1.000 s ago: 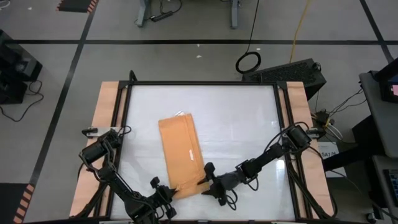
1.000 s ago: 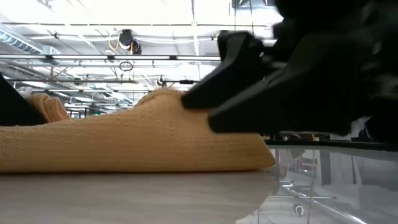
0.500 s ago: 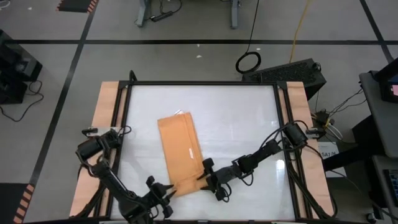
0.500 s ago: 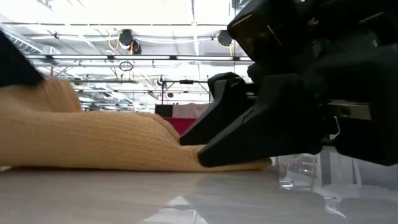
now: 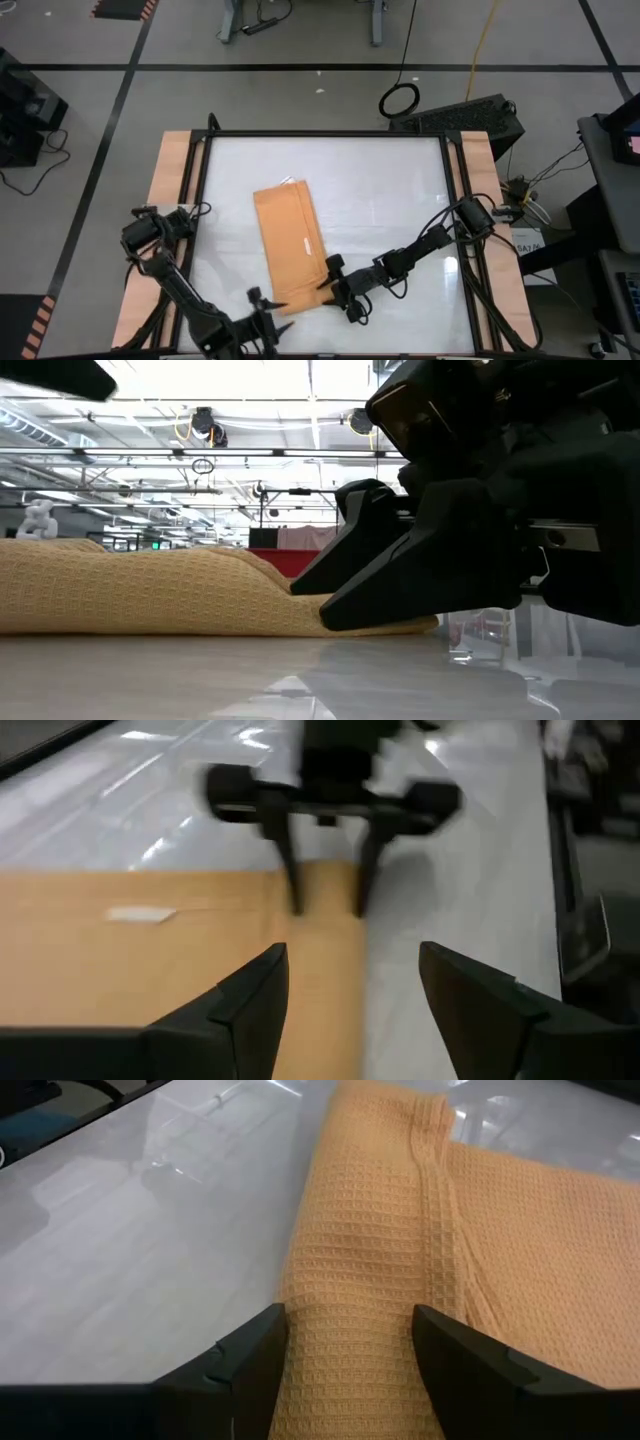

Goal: Roll towel
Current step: Roll the yellow towel

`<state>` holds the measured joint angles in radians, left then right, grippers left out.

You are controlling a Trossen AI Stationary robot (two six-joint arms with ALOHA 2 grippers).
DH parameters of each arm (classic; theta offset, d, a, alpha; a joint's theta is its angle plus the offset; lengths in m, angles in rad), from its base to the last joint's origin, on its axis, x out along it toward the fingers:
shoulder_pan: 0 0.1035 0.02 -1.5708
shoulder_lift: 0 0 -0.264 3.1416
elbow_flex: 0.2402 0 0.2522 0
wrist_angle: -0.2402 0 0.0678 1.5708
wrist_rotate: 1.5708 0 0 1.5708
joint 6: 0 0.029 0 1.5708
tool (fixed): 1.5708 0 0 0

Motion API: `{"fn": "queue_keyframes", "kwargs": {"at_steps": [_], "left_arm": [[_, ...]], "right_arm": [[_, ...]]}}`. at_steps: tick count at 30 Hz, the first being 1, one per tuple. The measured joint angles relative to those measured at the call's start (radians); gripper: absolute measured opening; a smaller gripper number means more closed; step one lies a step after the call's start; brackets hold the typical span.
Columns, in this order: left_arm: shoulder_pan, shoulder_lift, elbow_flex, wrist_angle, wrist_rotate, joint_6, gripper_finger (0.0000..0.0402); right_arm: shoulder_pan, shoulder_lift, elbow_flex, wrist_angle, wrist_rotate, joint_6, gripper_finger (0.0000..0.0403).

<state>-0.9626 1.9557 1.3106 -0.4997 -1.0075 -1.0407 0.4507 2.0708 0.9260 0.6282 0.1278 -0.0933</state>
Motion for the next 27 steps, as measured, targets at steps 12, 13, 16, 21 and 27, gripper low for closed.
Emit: {"fn": "queue_keyframes", "kwargs": {"at_steps": [12, 13, 16, 21, 27], "left_arm": [[-0.001, 0.162, -0.002, 0.152, 0.033, 0.288, 0.0248], [-0.001, 0.159, -0.002, 0.125, 0.03, 0.288, 0.0255], [0.007, 0.156, -0.002, 0.037, 0.047, 0.262, 0.0275], [0.022, 0.164, -0.002, -0.074, 0.092, 0.205, 0.0286], [0.031, 0.163, -0.002, -0.07, 0.156, 0.242, 0.0256]], "right_arm": [[-0.001, 0.0, 0.0, -0.008, -0.001, 0.004, 0.021], [-0.001, 0.0, 0.0, -0.01, -0.001, 0.004, 0.021], [-0.001, 0.0, 0.0, -0.013, -0.002, 0.014, 0.021], [-0.001, 0.0, 0.0, -0.017, -0.002, 0.024, 0.021], [-0.006, 0.0, 0.0, -0.019, -0.004, 0.03, 0.021]]}}
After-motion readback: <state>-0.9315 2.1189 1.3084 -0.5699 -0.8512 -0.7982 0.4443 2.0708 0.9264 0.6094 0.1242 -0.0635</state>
